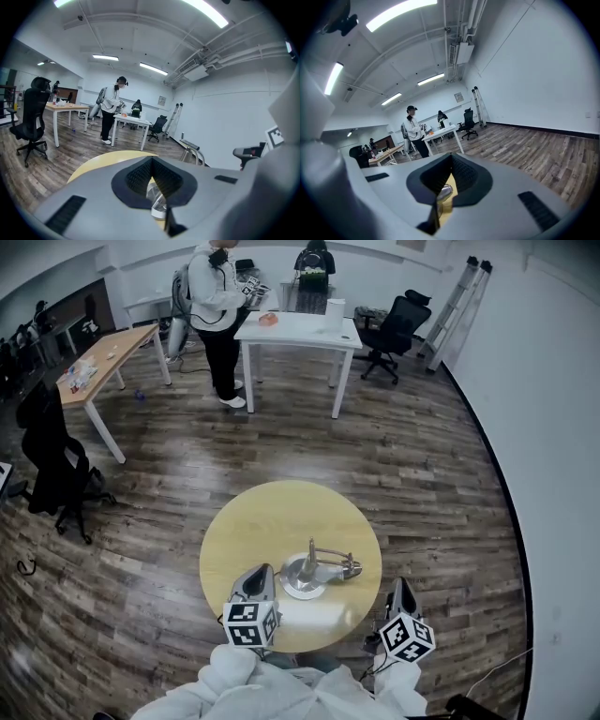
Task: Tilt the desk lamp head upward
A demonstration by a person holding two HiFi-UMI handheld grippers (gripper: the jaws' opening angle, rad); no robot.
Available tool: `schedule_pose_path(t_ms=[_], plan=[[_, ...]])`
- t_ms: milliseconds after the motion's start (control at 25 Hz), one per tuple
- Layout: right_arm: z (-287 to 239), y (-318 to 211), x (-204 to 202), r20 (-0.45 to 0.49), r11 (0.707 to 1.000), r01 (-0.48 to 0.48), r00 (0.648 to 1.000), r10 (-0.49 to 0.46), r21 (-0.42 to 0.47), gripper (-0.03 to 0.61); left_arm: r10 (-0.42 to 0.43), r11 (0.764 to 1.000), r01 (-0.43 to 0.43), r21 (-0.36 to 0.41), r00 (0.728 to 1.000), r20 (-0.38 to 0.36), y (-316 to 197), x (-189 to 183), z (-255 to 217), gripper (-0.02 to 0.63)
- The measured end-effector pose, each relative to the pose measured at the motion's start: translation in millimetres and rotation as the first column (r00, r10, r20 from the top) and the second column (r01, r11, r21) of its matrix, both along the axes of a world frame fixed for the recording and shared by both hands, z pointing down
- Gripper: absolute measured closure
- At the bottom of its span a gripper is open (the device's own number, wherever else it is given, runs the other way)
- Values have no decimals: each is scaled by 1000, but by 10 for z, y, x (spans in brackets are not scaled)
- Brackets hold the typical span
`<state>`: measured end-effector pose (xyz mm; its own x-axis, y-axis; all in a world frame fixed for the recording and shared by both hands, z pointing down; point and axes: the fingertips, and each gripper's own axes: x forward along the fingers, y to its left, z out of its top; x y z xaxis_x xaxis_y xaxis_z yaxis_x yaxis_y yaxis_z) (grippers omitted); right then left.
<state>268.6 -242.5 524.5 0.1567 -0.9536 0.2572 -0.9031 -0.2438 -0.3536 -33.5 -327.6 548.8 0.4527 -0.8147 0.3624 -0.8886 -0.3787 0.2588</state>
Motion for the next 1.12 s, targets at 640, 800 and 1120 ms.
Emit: schedule_pose_path(t_ms=[640,800,1120], plan=[[226,-423,-143,100,868,491,862,-497,77,565,202,979,-201,-24,979,39,192,327,280,615],[426,-375,-361,20,623,780,624,-781,-58,301,218,976,-219,0,967,130,198,525,311,558],[1178,-663,-476,-30,246,935,246,-969,-254,258,252,962,-267,47,944,213,-44,1040,500,351]])
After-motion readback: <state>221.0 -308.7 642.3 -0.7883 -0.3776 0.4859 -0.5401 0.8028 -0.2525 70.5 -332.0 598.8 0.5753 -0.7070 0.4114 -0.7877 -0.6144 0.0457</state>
